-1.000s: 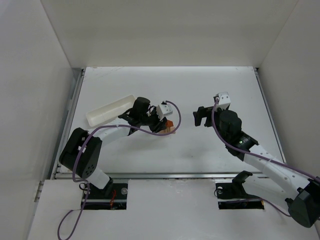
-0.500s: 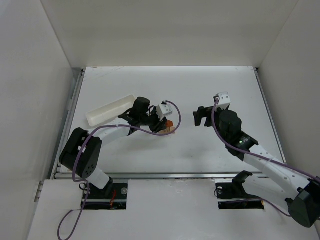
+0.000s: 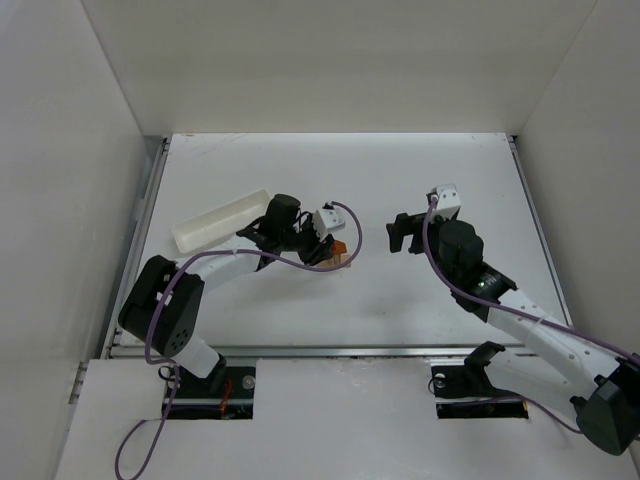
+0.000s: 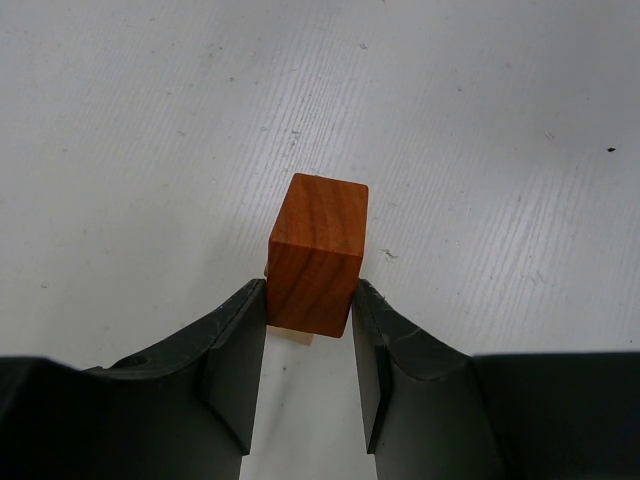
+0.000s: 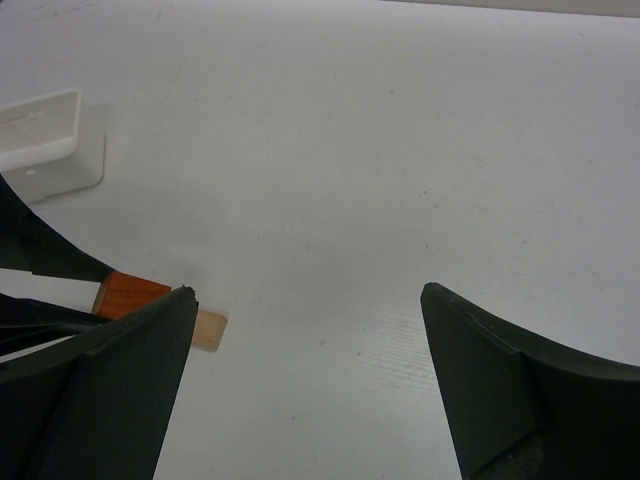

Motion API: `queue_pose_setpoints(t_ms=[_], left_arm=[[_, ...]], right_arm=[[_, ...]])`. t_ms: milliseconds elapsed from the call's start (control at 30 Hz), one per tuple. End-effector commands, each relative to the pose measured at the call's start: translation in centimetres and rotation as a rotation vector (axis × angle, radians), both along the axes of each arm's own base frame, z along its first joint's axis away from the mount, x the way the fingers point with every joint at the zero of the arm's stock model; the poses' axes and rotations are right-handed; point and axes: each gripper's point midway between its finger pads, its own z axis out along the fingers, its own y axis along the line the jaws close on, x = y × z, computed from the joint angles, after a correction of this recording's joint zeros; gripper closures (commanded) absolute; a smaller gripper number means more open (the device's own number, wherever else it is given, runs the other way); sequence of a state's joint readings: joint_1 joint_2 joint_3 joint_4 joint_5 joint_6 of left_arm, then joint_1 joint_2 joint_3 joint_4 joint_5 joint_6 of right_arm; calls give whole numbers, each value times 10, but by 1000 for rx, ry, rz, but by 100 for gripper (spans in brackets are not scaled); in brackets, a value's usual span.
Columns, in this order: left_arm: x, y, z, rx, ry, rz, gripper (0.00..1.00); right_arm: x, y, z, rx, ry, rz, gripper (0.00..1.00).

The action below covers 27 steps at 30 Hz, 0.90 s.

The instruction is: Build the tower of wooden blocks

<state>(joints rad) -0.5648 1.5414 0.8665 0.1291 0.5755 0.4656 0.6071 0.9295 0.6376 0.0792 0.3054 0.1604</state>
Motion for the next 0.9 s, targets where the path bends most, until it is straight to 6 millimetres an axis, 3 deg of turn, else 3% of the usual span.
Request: queue_pose_setpoints(t_ms=[0,500,867], left_arm=[[8,-7,22,-40,-49,-24,75],[8,-7,22,-40,-49,-24,56],[6,-6,20,-32,-47,-28,55]], right_arm=[[1,1,12,22,-46,10,0],[1,0,12,21,-47,1,0],[1,0,12,21,-47,1,0]])
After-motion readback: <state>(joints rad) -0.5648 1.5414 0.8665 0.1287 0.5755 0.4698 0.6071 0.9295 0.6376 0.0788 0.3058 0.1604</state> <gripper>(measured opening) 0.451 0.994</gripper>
